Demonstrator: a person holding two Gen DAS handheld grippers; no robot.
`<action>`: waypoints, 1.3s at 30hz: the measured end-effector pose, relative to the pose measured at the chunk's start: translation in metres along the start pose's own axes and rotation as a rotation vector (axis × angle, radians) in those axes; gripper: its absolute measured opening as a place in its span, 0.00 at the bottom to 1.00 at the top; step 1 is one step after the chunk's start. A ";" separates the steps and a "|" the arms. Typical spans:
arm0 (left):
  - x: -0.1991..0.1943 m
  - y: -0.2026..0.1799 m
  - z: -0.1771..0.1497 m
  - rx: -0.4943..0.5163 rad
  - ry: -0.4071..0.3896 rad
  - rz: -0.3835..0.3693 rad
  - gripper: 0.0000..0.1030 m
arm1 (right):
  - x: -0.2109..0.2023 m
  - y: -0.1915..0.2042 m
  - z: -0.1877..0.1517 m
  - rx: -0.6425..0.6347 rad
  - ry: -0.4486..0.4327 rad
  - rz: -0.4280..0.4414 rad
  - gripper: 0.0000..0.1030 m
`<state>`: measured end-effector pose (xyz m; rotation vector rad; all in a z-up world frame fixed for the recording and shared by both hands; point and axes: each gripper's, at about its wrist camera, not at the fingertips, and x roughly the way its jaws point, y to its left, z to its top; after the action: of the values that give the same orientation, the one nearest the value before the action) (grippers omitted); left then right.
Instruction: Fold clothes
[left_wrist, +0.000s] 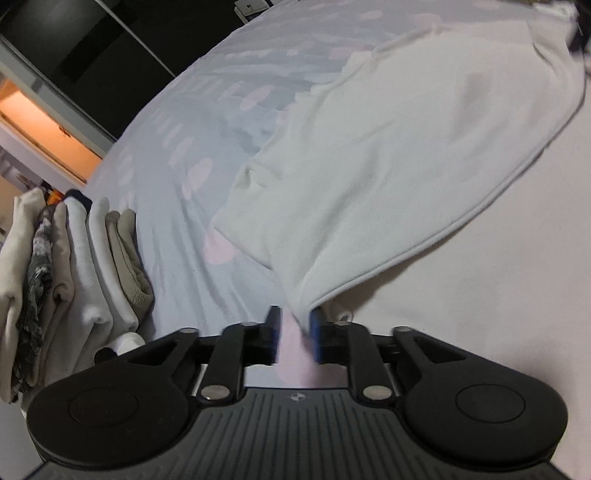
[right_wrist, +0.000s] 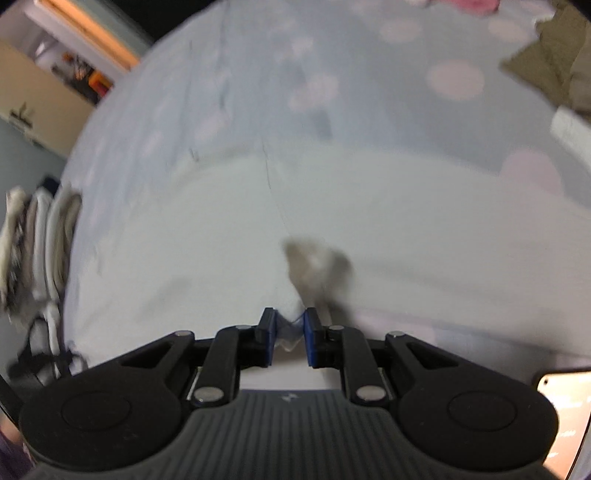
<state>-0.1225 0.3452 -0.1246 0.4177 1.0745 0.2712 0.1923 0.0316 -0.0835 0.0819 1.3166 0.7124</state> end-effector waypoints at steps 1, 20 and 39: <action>-0.005 0.007 0.000 -0.018 0.004 -0.033 0.42 | 0.004 -0.003 -0.003 -0.008 0.030 -0.006 0.25; 0.030 0.109 0.031 -0.546 -0.035 -0.093 0.50 | 0.008 -0.011 0.032 0.034 -0.071 -0.050 0.41; 0.075 0.117 0.036 -0.741 -0.057 -0.138 0.01 | -0.017 0.010 0.034 -0.052 -0.087 0.003 0.06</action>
<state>-0.0582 0.4728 -0.1156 -0.3093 0.8687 0.5041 0.2172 0.0415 -0.0551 0.0719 1.2139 0.7371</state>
